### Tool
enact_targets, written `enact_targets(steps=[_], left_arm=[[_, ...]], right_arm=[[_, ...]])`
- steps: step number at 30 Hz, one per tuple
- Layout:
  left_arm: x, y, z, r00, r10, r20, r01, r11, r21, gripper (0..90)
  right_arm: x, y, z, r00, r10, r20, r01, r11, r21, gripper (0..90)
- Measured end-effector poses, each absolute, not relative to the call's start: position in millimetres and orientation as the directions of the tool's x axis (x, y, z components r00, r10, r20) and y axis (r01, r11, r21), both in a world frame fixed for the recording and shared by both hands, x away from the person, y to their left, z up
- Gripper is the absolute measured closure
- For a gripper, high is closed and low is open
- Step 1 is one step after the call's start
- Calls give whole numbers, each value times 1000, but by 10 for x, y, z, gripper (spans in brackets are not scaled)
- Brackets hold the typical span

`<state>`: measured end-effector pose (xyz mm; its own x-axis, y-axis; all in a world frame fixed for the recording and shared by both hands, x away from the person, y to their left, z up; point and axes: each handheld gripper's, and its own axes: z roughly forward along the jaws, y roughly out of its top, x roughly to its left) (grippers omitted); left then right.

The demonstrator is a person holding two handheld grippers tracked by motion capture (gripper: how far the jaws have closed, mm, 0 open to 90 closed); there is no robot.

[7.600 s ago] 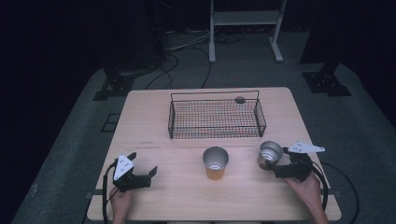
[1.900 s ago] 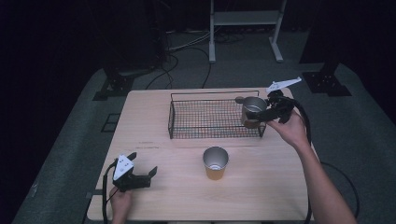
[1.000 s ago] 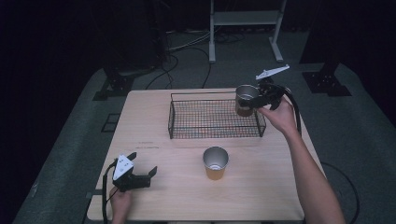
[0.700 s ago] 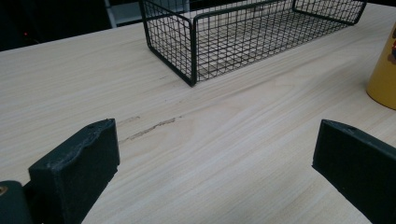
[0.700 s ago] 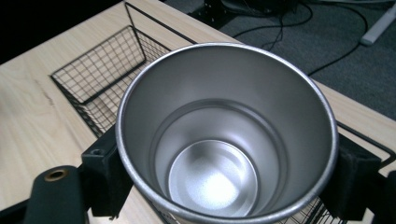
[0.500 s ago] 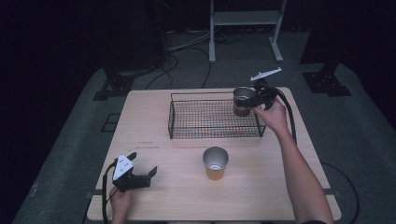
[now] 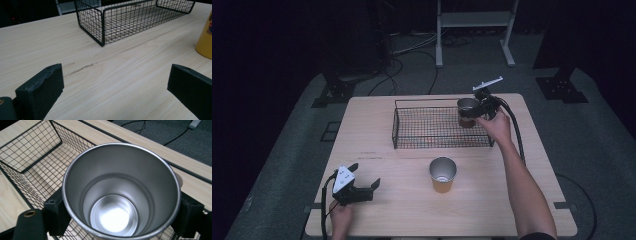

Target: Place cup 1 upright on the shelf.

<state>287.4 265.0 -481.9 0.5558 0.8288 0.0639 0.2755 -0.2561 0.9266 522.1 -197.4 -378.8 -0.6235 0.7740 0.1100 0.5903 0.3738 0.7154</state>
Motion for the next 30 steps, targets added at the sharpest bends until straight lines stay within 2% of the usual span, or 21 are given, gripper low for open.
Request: enact_targets(steps=[13, 30], left_arm=[[2874, 2650, -4820, 556, 829, 64, 275, -256, 927, 0], [2873, 2652, -4820, 557, 828, 64, 274, -255, 927, 0]], right_arm=[[5266, -1926, -4062, -594, 798, 99, 633, 388, 670, 175], [5308, -1847, -4205, -591, 805, 55, 653, 438, 618, 174]])
